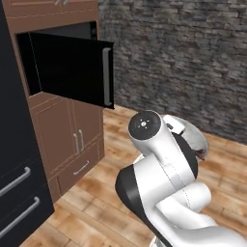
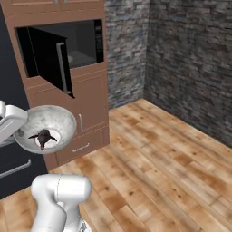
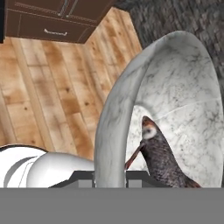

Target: Remove the banana from the bowl and place it on the small plate. Then place the bowl with only the fish in the microwave, close the door, and press the start button to microwave the fish.

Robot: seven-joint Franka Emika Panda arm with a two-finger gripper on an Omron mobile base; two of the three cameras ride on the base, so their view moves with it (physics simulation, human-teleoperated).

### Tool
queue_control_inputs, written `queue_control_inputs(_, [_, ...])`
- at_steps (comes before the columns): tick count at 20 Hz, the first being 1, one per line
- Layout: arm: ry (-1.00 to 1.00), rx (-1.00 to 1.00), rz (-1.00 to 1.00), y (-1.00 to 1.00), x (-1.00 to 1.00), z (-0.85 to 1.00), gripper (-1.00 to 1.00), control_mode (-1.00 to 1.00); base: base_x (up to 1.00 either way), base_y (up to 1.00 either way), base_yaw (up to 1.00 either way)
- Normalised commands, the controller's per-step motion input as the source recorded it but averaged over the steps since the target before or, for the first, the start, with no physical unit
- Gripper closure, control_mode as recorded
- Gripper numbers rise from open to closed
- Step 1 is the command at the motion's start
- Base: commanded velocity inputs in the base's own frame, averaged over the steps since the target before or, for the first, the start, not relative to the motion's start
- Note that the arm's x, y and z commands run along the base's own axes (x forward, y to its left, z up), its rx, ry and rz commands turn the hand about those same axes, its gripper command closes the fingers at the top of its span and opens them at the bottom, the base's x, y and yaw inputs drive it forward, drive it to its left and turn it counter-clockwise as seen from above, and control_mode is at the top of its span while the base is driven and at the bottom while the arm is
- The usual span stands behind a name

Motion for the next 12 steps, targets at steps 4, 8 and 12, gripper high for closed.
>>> queue_control_inputs(4, [0.00, 0.00, 0.00, 0.00, 0.00, 0.00, 1.00, 1.00, 0.49, -1.00, -0.15])
queue_control_inputs(8, [0.00, 0.00, 0.00, 0.00, 0.00, 0.00, 1.00, 1.00, 0.52, -1.00, -0.40])
queue_control_inputs(12, [0.00, 0.00, 0.00, 0.00, 0.00, 0.00, 1.00, 1.00, 0.68, -0.87, -0.47])
